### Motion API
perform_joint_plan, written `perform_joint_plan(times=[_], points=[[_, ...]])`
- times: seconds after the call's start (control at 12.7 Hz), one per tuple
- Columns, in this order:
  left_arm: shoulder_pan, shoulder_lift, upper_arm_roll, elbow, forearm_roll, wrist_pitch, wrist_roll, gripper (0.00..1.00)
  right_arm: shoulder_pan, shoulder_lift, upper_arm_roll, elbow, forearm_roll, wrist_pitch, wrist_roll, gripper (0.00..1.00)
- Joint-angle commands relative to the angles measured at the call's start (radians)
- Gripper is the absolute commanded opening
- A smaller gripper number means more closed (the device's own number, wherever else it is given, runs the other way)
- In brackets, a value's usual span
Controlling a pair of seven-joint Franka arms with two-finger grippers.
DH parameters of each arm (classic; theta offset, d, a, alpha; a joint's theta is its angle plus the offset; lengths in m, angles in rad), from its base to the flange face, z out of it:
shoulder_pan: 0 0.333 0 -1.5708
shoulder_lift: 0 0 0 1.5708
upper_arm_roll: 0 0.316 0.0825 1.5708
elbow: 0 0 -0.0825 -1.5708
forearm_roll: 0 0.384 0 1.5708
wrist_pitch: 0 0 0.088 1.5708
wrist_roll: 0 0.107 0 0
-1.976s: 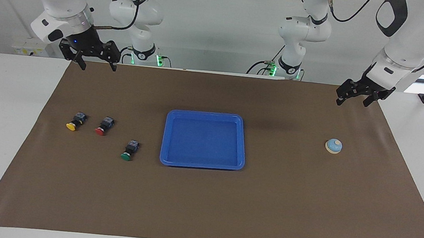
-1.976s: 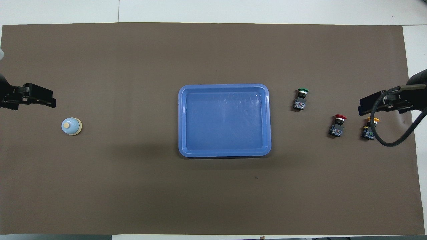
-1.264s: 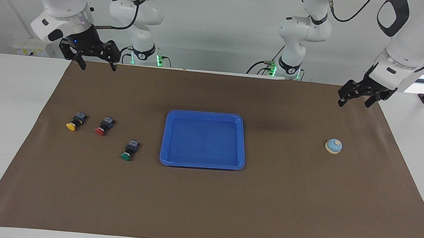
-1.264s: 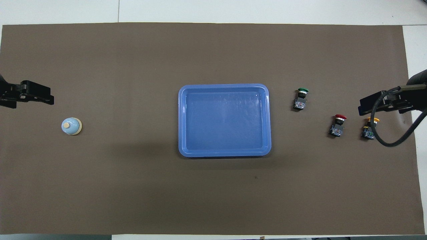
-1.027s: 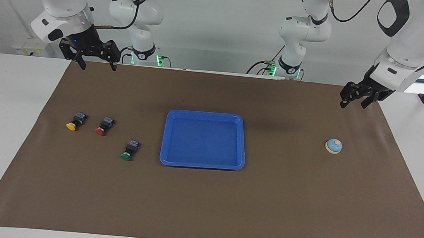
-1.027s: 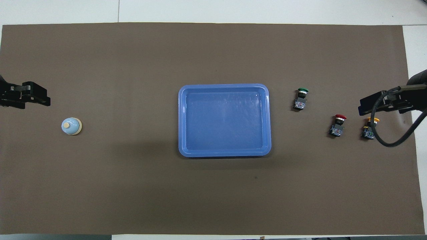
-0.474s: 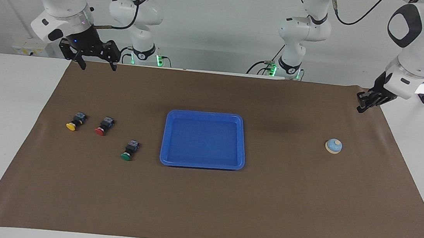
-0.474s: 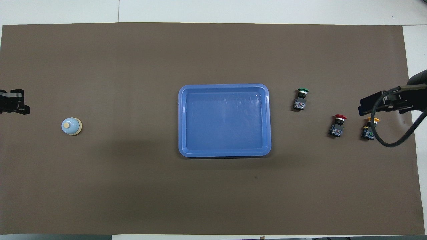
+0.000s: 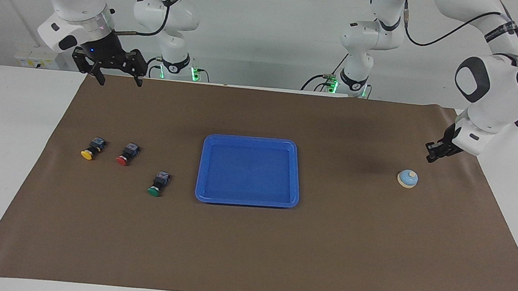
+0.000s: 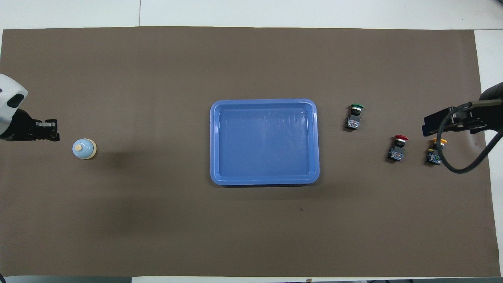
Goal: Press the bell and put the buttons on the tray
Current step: 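Lower the left gripper onto the round bell and press it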
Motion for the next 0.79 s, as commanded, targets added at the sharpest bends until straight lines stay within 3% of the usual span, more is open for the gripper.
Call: perform_joint_plan(times=[0.0,0.71], points=[[0.037,-0.026,-0.005,-0.148,-0.004,0.159,0.052,0.0,-0.01,-0.022,0.004,-0.021,0.02,-0.009,-0.009,1.0],[0.02,0.01,-0.007,-0.245,-0.004,0.286,0.053,0.0,-0.01,-0.022,0.002,-0.021,0.02,-0.009,-0.009,1.0]])
